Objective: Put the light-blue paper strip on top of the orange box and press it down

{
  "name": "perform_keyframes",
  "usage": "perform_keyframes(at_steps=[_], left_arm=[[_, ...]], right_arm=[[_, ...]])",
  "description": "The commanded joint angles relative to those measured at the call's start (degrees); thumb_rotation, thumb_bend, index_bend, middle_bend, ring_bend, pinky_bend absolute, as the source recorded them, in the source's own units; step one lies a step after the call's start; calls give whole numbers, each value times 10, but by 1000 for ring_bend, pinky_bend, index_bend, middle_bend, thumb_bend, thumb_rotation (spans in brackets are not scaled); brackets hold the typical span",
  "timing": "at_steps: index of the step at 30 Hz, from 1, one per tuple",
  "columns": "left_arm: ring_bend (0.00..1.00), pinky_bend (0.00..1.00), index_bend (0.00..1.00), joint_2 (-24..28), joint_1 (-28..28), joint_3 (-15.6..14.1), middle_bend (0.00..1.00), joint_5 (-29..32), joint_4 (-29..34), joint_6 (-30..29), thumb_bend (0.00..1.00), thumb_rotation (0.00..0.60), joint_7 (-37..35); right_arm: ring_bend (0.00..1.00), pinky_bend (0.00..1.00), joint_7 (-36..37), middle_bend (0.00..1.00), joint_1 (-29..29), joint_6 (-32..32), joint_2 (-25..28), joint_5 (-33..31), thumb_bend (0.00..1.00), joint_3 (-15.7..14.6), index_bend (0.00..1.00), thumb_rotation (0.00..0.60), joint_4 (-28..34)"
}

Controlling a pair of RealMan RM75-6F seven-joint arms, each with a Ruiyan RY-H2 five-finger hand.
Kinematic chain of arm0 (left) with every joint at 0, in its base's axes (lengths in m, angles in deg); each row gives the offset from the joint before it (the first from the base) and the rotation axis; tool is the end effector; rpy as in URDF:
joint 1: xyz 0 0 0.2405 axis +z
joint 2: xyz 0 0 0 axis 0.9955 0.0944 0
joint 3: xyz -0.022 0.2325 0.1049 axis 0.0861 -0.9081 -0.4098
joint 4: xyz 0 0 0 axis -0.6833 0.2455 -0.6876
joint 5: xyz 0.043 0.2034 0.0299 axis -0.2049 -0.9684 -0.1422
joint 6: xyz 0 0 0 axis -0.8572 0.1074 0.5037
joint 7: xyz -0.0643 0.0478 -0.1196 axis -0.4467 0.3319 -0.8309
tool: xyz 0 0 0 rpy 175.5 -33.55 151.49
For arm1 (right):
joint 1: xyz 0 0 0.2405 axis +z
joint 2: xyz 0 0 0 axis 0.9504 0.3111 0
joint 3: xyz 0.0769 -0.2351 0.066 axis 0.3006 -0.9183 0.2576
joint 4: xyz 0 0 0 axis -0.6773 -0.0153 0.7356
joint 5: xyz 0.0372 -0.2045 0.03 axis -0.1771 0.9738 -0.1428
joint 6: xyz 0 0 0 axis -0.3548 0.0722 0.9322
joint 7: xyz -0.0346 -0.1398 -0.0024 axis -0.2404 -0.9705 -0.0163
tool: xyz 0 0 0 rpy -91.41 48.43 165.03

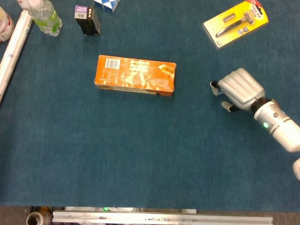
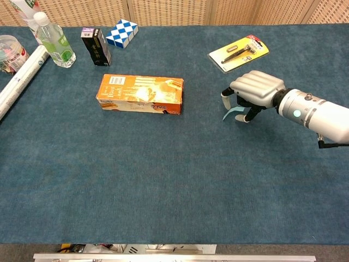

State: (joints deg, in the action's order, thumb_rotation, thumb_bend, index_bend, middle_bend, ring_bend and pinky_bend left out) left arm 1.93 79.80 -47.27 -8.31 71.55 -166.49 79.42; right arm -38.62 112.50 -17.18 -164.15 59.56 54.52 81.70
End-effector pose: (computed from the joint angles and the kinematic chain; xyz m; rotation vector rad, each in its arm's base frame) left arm -0.3145 0.1752 0.1515 -1.4115 -0.8938 -0.7668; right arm -0.2040 -0.3361 -0.0388 2.1655 -0.7732 0.6752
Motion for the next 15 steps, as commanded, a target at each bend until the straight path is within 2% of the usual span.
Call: perform_keyframes(at_steps=[1,7,15], left_arm=[[318,286,315,-1,0,0,337,1,-2,1,380,600,-2],[318,286,315,-2,-1,0,337,2,-7,2,380,600,-6],[319,286,315,-3,2,0,336,4,-13,1,380,600,-12]], right_arm=[[1000,1000,0,1000,6,3,-9,-5,257,1,491,600,-9],[1000,1000,-2,1000,17,10,-26,-14,262,0,497,600,-30],[1000,1000,-5,1000,24,14,-39,-22,331,-6,532,600,-44]])
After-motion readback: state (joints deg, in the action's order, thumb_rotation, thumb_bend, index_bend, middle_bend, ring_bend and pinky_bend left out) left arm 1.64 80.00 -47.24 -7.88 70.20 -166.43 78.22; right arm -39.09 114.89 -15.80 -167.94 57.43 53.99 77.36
